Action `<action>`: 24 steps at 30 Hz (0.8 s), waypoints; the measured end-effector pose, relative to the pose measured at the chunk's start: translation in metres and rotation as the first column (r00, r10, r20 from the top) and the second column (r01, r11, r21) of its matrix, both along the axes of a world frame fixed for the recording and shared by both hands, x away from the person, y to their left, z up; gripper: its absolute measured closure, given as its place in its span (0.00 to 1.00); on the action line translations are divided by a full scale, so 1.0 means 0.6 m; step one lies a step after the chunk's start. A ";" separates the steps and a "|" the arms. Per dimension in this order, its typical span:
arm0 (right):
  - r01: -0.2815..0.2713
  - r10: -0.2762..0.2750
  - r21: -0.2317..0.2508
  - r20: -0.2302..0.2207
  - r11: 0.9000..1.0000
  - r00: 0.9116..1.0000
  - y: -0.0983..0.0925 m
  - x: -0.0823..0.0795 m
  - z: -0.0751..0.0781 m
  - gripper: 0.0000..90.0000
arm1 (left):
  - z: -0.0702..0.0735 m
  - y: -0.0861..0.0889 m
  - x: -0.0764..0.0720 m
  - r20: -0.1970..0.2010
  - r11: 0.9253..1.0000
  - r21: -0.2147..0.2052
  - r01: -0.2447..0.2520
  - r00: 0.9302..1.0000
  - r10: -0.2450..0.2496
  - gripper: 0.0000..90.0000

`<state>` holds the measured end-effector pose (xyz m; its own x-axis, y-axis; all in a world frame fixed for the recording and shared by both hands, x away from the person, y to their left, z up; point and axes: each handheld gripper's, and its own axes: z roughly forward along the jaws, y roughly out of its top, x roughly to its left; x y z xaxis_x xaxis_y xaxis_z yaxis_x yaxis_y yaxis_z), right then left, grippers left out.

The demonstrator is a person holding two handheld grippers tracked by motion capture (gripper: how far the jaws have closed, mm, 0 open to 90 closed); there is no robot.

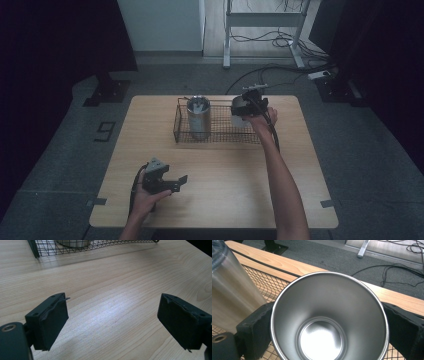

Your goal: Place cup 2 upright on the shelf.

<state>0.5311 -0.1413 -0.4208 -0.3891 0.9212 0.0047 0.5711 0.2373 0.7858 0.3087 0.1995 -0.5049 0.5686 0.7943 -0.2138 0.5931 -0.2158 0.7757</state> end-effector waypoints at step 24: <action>0.034 -0.036 -0.028 -0.052 0.999 0.998 -0.006 0.020 -0.049 0.07 | -0.001 0.000 0.000 -0.003 1.000 0.001 0.006 1.000 -0.006 0.11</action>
